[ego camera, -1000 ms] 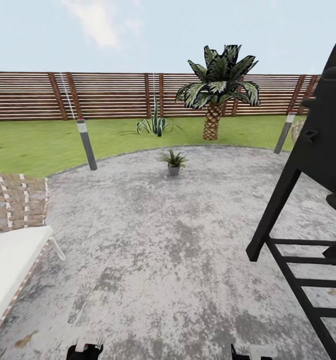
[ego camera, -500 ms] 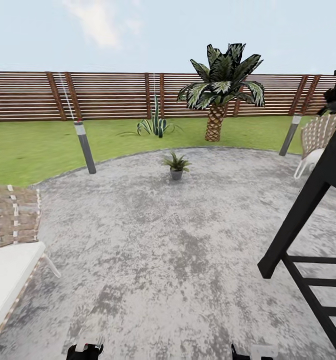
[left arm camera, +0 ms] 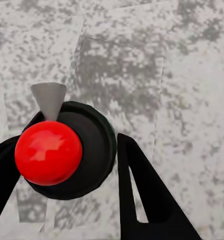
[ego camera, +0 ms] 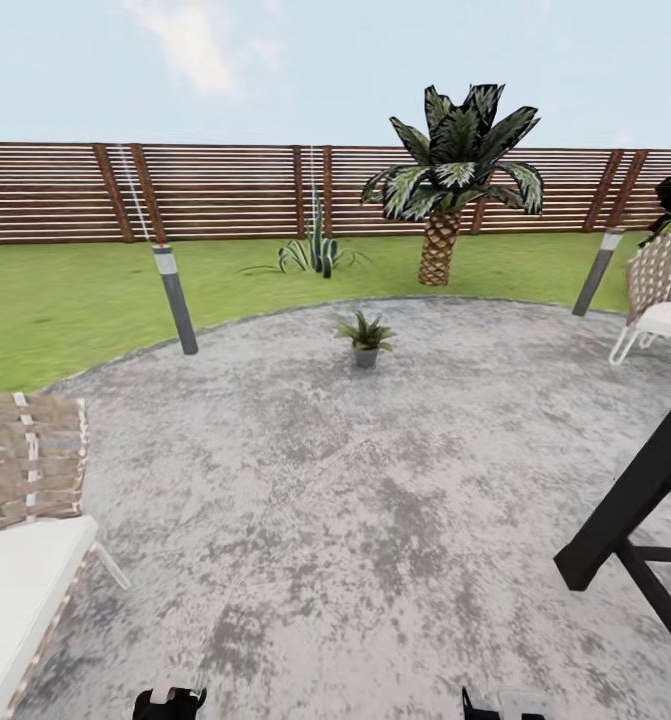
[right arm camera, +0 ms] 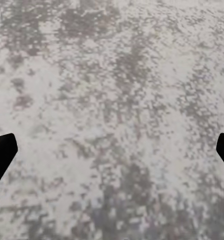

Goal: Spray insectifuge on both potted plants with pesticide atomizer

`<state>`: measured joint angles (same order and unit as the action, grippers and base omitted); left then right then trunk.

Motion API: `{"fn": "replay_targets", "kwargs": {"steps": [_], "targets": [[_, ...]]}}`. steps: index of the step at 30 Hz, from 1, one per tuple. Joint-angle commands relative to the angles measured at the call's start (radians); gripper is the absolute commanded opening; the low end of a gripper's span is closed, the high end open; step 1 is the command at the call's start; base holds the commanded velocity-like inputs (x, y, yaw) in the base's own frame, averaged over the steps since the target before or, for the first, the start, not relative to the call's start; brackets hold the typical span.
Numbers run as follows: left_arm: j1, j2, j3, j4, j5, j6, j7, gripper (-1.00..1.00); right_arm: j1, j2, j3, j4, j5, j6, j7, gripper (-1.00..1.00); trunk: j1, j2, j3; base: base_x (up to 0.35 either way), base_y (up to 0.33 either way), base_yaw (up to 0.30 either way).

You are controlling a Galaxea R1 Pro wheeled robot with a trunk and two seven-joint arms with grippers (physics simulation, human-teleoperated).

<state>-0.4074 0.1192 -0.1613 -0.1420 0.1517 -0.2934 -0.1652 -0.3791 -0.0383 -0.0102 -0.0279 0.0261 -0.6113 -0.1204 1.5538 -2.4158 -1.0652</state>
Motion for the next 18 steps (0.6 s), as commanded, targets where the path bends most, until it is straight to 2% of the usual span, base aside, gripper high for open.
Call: {"fn": "replay_targets", "kwargs": {"steps": [1, 9, 18], "targets": [[-0.001, 0.0, -0.007, 0.001, 0.01, -0.003, -0.003, -1.0, -0.001, 0.0, -0.001, 0.001, 0.003, -0.003, -0.004, 1.0, 0.0, 0.0, -0.001, 0.274, 0.218, 0.0], [-0.001, 0.0, -0.007, 0.001, 0.01, -0.003, -0.004, -1.0, -0.001, 0.0, -0.001, 0.001, 0.003, -0.003, -0.004, 1.0, 0.0, 0.0, -0.001, 0.284, 0.202, 0.0], [-0.001, 0.0, -0.007, 0.001, 0.009, -0.003, -0.004, -1.0, -0.001, 0.0, -0.001, 0.001, 0.003, -0.004, -0.004, 1.0, 0.0, 0.0, -0.001, 0.328, -0.006, 0.0]]}}
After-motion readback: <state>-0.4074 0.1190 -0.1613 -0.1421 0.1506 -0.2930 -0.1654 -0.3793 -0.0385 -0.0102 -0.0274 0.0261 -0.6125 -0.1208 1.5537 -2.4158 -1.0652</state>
